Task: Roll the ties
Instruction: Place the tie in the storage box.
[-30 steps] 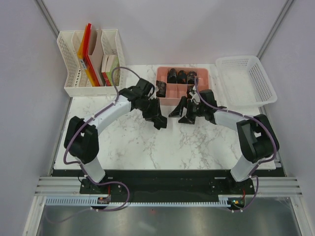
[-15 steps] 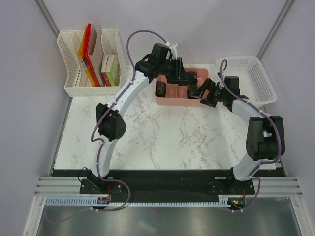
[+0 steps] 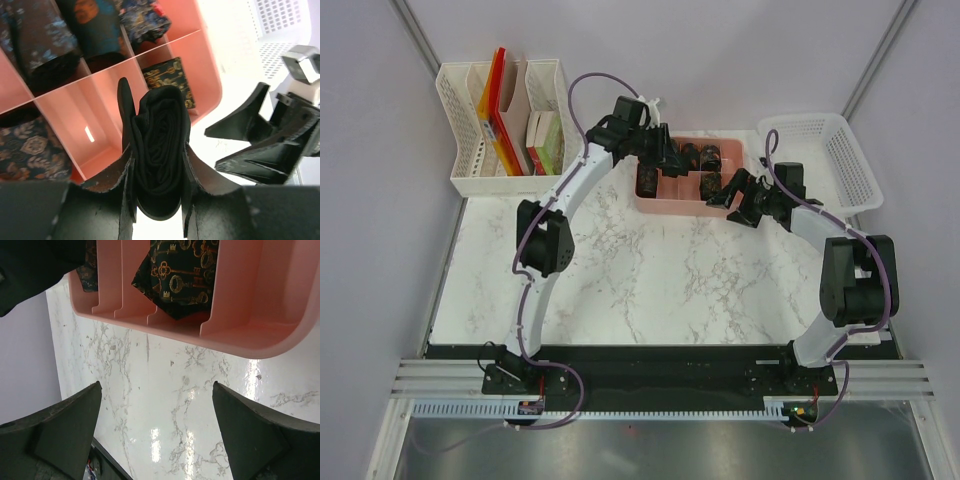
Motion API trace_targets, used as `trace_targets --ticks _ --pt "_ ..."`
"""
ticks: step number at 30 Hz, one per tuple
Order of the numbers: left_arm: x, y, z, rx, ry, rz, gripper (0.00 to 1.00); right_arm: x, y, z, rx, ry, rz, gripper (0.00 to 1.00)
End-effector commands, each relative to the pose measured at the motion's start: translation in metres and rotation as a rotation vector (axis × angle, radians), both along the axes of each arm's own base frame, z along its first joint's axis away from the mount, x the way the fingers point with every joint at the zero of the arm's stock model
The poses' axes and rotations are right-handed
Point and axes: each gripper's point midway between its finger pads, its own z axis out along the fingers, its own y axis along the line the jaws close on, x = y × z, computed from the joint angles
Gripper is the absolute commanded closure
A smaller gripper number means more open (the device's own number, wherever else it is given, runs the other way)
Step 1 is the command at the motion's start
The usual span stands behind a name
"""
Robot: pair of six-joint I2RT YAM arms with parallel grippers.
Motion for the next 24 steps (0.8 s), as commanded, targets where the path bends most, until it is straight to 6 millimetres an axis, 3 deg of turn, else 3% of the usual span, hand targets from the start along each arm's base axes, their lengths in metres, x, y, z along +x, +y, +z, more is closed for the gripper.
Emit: trace_targets --ticks 1,15,24 --pt "0.005 0.005 -0.019 -0.040 0.069 -0.003 0.98 0.005 -0.004 0.007 -0.010 -0.038 -0.003 0.02" --pt "0.017 0.040 -0.069 0.121 0.155 0.170 0.98 0.009 -0.005 -0.001 -0.012 -0.013 -0.010 0.02" --pt "0.018 0.037 -0.087 0.203 0.134 0.185 0.98 0.007 -0.005 -0.004 -0.011 -0.002 -0.014 0.02"
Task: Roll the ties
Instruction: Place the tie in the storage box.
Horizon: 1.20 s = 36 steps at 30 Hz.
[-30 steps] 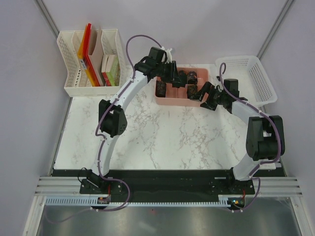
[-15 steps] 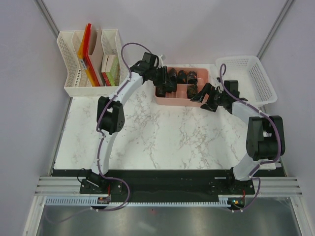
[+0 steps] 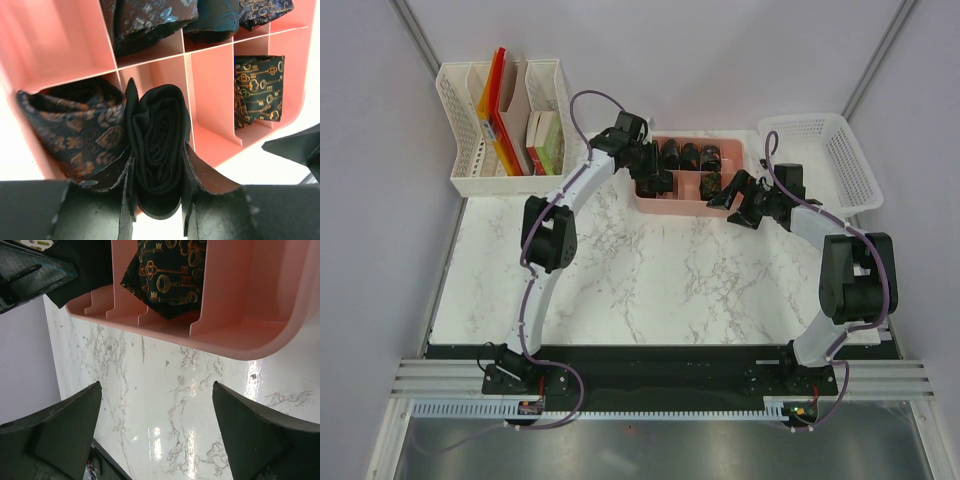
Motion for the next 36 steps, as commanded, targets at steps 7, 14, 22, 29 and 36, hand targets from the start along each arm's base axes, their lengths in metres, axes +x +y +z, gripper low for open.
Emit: trace_targets --ticks 7,14,22,29,36 --pt "0.006 -0.009 -0.005 0.140 -0.089 0.035 0.98 0.006 -0.002 -0.001 -0.007 -0.008 -0.010 0.02" --pt "0.002 -0.022 -0.009 0.205 -0.141 0.013 0.98 0.006 -0.003 0.000 -0.008 -0.009 -0.012 0.02" --pt "0.004 -0.029 -0.012 0.216 -0.158 0.013 0.98 0.004 -0.002 -0.002 -0.005 -0.003 -0.013 0.02" --pt "0.004 -0.027 -0.020 0.237 -0.150 0.016 0.90 0.005 -0.002 -0.002 -0.003 -0.004 -0.013 0.02" --pt "0.008 -0.030 0.003 0.215 -0.199 0.000 0.61 0.004 -0.002 0.000 0.002 -0.006 -0.015 0.02"
